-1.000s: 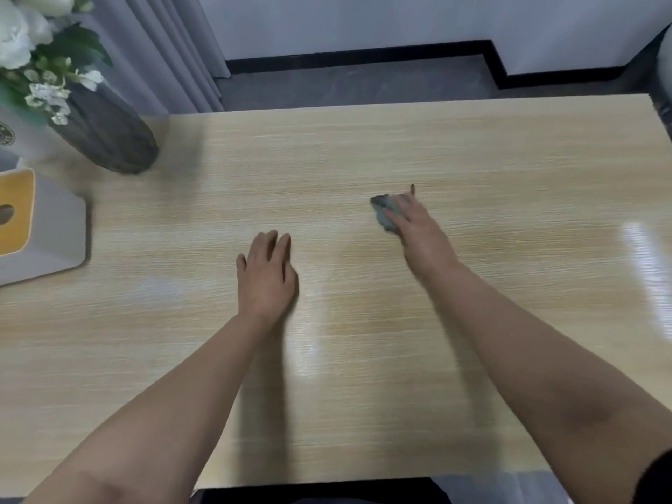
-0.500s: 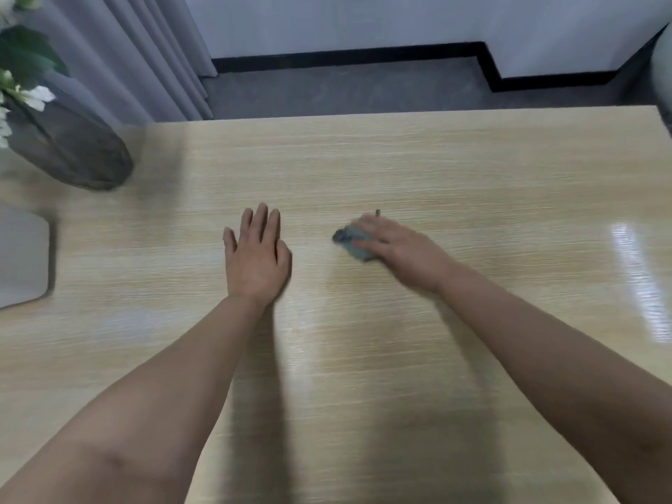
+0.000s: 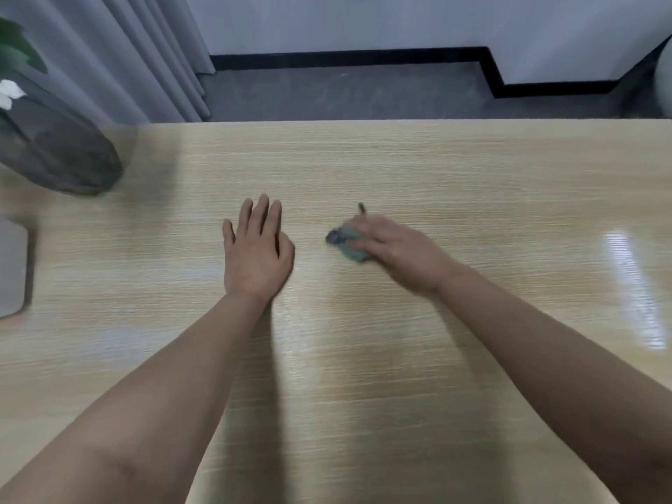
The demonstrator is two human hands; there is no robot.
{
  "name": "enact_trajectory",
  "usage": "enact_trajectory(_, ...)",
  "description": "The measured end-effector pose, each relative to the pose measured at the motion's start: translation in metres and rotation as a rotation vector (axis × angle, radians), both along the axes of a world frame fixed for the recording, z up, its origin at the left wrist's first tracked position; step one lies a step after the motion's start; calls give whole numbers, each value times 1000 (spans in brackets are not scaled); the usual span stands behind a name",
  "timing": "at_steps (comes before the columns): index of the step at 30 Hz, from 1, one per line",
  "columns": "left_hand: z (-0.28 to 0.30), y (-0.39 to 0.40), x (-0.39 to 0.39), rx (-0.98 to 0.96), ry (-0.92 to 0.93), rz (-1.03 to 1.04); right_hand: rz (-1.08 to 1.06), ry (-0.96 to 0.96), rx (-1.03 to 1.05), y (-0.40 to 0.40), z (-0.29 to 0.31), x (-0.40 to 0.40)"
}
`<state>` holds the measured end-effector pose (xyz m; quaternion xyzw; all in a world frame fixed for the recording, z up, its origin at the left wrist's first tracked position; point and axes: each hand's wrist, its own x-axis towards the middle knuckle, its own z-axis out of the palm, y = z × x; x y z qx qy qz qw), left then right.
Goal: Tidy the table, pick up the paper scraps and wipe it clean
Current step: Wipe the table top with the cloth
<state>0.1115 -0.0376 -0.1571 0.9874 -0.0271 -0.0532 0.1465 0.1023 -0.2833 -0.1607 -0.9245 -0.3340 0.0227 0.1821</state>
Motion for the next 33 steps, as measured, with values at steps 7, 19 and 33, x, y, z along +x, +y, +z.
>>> enact_trajectory(7, 1, 0, -1, -16, -11, 8, -605, -25, 53, 16, -9, 29)
enact_trajectory(19, 0, 0, 0, -14, -9, 14, -501, 44, 39, 24, -8, 49)
enact_trajectory(33, 0, 1, 1, -3, -13, 7, -460, -50, 104, 98, -17, 101)
